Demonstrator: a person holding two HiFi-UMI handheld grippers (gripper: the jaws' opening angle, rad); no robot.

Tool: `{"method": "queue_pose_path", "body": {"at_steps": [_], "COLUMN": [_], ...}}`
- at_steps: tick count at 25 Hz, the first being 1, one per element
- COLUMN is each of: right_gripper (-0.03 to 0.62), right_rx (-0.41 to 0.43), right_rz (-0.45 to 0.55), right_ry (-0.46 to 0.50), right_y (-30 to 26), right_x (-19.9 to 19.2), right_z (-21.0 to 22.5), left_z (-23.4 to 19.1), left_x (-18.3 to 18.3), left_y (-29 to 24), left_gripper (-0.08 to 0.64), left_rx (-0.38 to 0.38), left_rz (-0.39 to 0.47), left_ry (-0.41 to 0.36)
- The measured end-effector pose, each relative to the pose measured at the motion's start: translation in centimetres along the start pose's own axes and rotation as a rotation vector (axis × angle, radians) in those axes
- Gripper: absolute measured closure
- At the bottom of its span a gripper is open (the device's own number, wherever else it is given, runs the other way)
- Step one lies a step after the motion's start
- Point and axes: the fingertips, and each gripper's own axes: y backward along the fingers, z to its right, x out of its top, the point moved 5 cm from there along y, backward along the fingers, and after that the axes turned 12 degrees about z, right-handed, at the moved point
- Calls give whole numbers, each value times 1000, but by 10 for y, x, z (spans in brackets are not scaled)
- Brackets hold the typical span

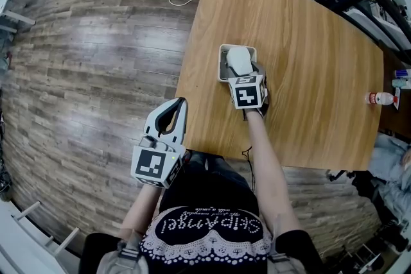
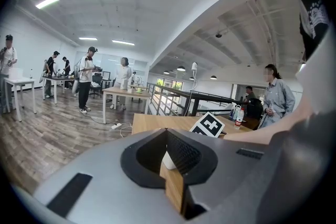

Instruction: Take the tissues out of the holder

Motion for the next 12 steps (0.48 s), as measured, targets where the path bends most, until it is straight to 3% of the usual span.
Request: {"method": "queue_pose_path", "body": {"at_steps": [7, 12], "right_gripper": [305, 305], "right_rx": [-18, -38], "right_rz": [90, 233], "right_ry": [-3, -49], "right_y": [11, 42], "right_x": [13, 27], "right_z": [10, 12], "left_z": [1, 6], "left_x": [2, 6], "left_y": [1, 1], "left_gripper": [554, 554], "left_rx": [8, -10], "left_rz": [-1, 18], "left_ry": [2, -4]}}
